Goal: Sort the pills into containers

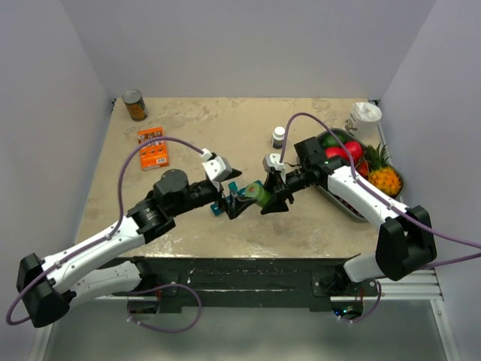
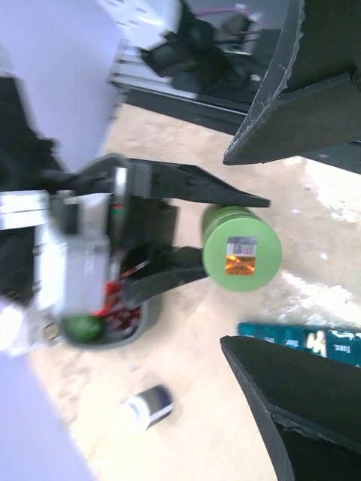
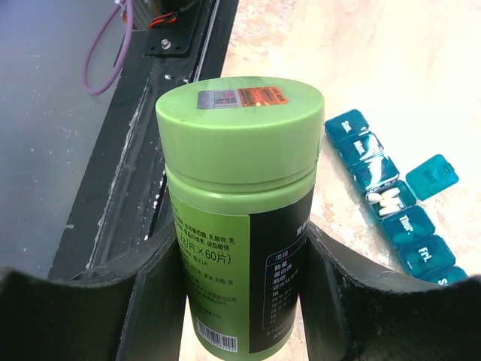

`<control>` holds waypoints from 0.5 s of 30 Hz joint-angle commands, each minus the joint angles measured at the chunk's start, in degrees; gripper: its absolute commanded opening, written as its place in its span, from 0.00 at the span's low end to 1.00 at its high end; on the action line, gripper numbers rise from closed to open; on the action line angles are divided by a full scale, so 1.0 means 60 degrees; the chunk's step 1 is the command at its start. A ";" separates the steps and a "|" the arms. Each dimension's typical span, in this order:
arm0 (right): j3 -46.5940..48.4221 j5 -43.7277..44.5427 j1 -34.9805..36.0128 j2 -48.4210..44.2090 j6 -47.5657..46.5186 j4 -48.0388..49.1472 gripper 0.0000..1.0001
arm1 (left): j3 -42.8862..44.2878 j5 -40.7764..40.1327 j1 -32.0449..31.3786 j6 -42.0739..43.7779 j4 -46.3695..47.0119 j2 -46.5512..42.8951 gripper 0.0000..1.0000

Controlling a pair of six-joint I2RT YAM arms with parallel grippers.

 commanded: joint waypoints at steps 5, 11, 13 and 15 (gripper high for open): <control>0.0406 -0.0068 0.0002 -0.0215 0.0012 0.0123 0.00 | 0.0032 -0.2279 0.0609 -0.3226 -0.0117 -0.1877 0.99; 0.0421 0.0020 0.0002 -0.0186 0.0027 0.0137 0.00 | -0.0069 -0.2047 0.0947 -0.6420 -0.1105 -0.1660 0.99; 0.0421 0.0049 -0.0013 -0.0186 0.0041 0.0166 0.00 | 0.0048 -0.2163 0.0947 -0.7475 -0.1777 -0.1425 0.99; 0.0406 0.0049 0.0002 -0.0186 0.0056 0.0181 0.00 | 0.0457 -0.2280 0.0947 -0.8090 -0.2509 -0.0928 0.99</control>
